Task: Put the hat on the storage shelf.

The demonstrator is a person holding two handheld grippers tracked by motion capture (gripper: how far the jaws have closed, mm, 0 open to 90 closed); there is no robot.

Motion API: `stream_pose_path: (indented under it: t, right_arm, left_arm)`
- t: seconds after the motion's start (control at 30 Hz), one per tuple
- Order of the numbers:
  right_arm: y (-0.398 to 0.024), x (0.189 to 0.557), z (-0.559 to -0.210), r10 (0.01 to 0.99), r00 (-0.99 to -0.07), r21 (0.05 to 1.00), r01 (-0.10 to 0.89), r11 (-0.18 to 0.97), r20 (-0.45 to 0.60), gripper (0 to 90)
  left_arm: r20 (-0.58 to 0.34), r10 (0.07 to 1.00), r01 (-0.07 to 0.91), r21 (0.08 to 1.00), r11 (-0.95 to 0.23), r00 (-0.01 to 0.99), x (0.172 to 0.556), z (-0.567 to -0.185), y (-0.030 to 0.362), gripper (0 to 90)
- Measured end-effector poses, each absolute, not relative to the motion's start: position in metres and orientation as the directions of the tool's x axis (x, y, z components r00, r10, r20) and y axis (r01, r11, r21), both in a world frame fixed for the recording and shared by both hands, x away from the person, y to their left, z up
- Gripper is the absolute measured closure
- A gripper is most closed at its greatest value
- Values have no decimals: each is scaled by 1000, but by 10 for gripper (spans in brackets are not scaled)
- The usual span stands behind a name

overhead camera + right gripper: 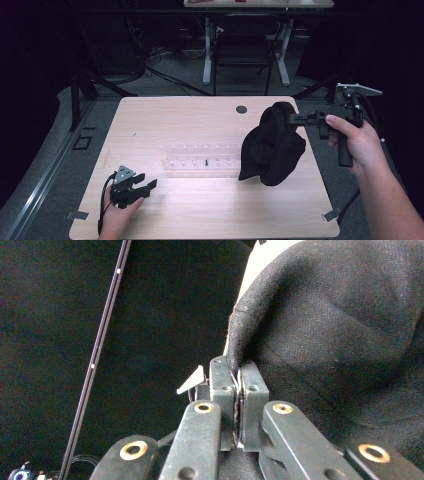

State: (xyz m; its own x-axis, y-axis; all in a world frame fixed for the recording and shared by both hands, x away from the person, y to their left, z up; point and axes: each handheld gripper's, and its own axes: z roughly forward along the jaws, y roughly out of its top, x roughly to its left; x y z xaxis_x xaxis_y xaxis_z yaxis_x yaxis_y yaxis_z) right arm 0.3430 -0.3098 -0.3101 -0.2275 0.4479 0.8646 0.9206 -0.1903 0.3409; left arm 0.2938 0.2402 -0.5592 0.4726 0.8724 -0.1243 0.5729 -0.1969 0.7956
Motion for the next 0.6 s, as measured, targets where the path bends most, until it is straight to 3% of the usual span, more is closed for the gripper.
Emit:
stream_pose_path:
  t: [0.6]
  right_arm:
    - [-297,353,-299,452,-235,349,919,-186,860,882]
  left_arm:
    - [-127,874,574,796,-193,469,294,-559,241,438]
